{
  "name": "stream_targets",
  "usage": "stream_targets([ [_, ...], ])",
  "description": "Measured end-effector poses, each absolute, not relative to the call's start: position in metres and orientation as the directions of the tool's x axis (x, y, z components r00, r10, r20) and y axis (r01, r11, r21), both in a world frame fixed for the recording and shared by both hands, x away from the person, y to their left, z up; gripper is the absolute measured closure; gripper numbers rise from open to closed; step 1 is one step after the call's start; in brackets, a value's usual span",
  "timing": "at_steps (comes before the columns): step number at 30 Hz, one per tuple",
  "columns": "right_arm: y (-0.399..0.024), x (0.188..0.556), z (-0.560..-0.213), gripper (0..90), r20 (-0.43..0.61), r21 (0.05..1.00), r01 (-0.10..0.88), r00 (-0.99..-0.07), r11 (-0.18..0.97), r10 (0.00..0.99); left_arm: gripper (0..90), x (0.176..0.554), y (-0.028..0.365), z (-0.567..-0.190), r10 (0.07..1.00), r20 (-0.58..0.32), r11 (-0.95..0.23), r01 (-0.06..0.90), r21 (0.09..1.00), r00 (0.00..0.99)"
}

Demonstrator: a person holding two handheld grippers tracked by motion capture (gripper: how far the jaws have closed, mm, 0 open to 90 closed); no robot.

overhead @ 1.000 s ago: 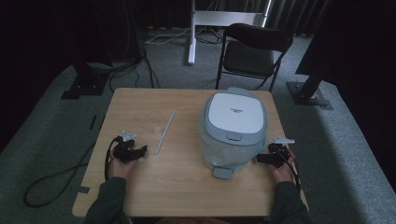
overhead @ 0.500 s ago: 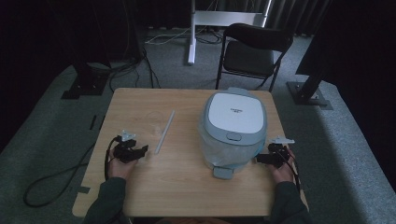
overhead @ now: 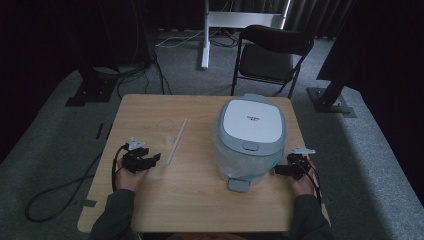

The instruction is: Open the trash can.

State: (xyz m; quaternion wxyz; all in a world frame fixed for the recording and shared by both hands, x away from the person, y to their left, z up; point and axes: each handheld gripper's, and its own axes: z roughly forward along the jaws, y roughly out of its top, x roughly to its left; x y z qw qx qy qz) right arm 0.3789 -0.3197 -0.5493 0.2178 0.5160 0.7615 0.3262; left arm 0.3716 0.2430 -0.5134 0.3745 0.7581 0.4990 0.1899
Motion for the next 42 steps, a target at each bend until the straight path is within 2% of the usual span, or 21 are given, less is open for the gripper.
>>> stream_targets([
  [14,-0.320,0.379,-0.549,11.6,0.005,0.722,0.644,-0.373,0.255,0.928,44.1,0.375,0.234,-0.489,0.866,-0.098,-0.237,0.575,0.783,0.491],
  [42,-0.320,0.379,-0.549,11.6,0.004,0.722,0.643,-0.373,0.255,0.928,44.3,0.383,0.195,-0.441,0.770,-0.099,-0.286,0.479,0.830,0.631],
])
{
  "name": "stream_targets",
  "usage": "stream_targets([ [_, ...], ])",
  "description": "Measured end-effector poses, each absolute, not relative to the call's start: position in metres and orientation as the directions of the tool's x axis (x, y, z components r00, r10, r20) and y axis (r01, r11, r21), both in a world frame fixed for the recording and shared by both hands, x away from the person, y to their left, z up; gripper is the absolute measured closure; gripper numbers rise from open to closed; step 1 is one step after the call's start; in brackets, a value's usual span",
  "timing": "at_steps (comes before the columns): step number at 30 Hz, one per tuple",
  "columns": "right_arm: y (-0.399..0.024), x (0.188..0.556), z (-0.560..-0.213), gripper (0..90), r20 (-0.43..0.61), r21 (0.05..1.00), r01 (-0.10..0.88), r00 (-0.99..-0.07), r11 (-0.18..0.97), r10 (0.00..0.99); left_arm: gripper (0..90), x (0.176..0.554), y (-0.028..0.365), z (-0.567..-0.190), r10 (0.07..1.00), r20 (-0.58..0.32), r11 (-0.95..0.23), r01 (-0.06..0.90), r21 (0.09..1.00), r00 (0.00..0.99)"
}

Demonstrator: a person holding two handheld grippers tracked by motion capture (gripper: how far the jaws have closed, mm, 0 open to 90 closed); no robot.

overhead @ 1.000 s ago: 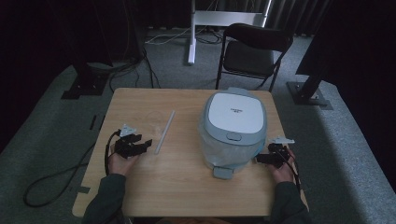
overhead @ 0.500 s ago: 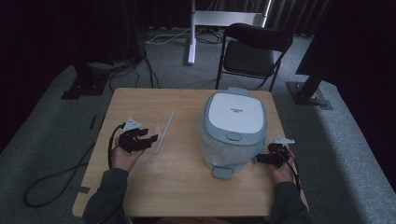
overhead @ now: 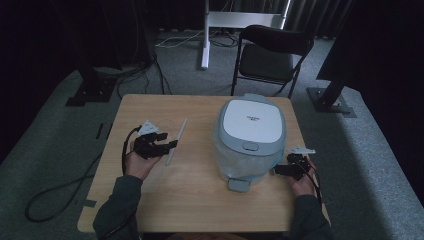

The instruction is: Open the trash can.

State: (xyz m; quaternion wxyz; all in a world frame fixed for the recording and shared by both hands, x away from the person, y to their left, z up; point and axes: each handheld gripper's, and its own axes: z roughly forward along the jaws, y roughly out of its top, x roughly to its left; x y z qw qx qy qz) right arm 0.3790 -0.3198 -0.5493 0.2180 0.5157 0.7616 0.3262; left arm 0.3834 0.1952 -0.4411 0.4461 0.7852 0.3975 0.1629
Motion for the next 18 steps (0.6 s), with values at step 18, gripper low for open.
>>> stream_targets([
  [18,-0.320,0.379,-0.549,11.6,0.005,0.722,0.643,-0.374,0.256,0.928,51.0,0.381,0.184,-0.425,0.723,-0.098,-0.307,0.445,0.841,0.684],
])
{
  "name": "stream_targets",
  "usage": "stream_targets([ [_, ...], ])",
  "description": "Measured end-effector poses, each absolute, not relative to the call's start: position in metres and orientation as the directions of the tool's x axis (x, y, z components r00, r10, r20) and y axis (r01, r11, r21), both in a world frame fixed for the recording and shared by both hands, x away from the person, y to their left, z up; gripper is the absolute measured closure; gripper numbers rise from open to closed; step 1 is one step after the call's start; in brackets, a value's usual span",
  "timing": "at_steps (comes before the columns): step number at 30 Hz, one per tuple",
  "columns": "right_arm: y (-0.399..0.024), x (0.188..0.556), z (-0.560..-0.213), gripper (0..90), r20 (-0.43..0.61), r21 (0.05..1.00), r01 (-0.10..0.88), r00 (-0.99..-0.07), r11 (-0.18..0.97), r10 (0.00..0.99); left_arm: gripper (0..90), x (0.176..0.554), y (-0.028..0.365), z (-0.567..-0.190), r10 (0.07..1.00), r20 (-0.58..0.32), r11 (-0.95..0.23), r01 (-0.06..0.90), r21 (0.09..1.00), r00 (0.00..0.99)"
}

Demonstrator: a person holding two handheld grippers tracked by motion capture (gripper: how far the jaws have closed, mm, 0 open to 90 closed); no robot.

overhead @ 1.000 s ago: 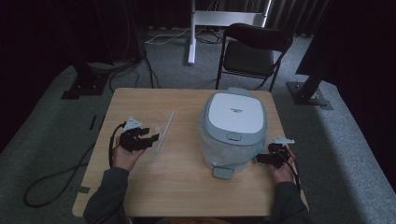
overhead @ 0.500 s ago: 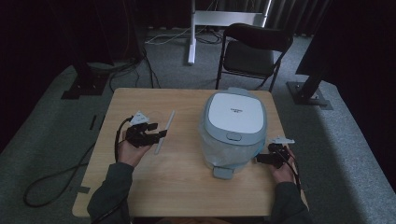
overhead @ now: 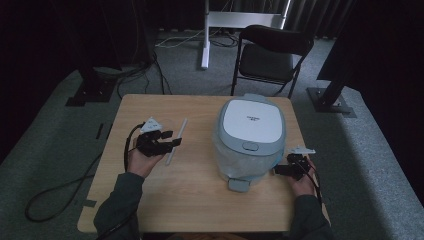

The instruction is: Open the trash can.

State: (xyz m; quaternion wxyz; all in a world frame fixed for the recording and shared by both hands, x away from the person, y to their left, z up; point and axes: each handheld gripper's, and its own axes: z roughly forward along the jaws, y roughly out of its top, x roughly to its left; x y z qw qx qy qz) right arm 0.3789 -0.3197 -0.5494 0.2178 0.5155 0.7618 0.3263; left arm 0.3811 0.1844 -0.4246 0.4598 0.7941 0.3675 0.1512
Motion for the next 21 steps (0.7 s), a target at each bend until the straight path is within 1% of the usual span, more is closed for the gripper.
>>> stream_targets([
  [1,-0.320,0.379,-0.549,11.6,0.005,0.722,0.643,-0.373,0.256,0.928,51.0,0.381,0.184,-0.424,0.719,-0.096,-0.310,0.441,0.842,0.688],
  [5,-0.320,0.379,-0.549,11.6,0.005,0.722,0.644,-0.373,0.255,0.928,56.7,0.380,0.181,-0.420,0.709,-0.095,-0.317,0.436,0.842,0.699],
  [9,-0.320,0.379,-0.549,11.6,0.004,0.722,0.643,-0.373,0.256,0.928,58.6,0.380,0.179,-0.416,0.702,-0.089,-0.325,0.429,0.843,0.707],
  [13,-0.320,0.379,-0.549,11.6,0.004,0.722,0.643,-0.374,0.256,0.928,65.1,0.377,0.178,-0.408,0.675,-0.099,-0.318,0.408,0.856,0.731],
  [15,-0.320,0.379,-0.549,11.6,0.004,0.722,0.643,-0.374,0.256,0.928,66.3,0.377,0.177,-0.407,0.671,-0.100,-0.315,0.404,0.859,0.735],
  [20,-0.320,0.379,-0.549,11.6,0.004,0.722,0.643,-0.374,0.256,0.928,75.2,0.374,0.173,-0.400,0.644,-0.084,-0.333,0.378,0.864,0.760],
  [21,-0.320,0.379,-0.549,11.6,0.004,0.722,0.643,-0.374,0.256,0.928,75.2,0.374,0.172,-0.399,0.639,-0.081,-0.338,0.374,0.864,0.765],
])
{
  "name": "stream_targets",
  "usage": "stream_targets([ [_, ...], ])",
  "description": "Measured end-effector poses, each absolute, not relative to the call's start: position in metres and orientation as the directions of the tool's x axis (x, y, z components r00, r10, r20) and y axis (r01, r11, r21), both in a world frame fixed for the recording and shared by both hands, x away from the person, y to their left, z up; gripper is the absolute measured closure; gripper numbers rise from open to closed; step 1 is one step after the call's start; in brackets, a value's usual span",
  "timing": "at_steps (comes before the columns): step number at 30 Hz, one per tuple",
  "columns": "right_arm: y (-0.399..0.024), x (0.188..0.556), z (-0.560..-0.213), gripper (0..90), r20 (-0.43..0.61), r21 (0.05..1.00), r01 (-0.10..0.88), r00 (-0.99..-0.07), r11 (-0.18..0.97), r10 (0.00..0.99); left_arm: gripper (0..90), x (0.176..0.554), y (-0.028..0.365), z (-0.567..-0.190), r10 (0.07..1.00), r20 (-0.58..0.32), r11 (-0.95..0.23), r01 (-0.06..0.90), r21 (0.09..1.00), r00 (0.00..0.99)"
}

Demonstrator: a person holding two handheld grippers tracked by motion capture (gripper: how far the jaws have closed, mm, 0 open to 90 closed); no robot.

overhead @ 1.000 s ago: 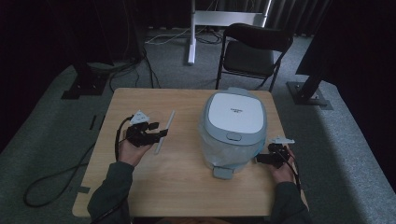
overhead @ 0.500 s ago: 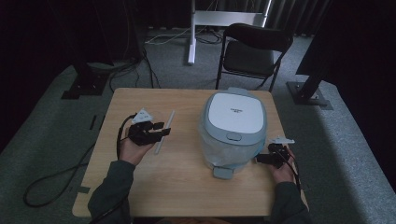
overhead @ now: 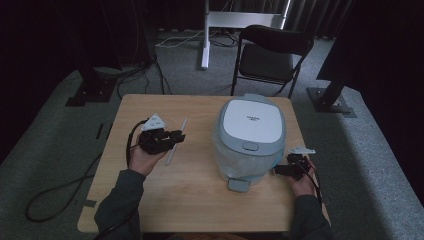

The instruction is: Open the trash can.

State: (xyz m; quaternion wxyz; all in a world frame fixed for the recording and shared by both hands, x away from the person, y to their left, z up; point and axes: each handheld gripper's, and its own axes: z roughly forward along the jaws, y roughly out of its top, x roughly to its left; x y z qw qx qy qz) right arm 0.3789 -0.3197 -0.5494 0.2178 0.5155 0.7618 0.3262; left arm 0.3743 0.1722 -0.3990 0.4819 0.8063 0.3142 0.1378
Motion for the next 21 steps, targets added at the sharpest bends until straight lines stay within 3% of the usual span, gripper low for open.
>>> stream_targets([
  [6,-0.320,0.379,-0.549,11.6,0.004,0.722,0.643,-0.374,0.256,0.928,89.8,0.374,0.170,-0.394,0.627,-0.074,-0.338,0.356,0.871,0.775],
  [21,-0.320,0.379,-0.549,11.6,0.004,0.722,0.643,-0.374,0.256,0.928,90.0,0.366,0.153,-0.374,0.574,-0.039,-0.363,0.297,0.883,0.818],
])
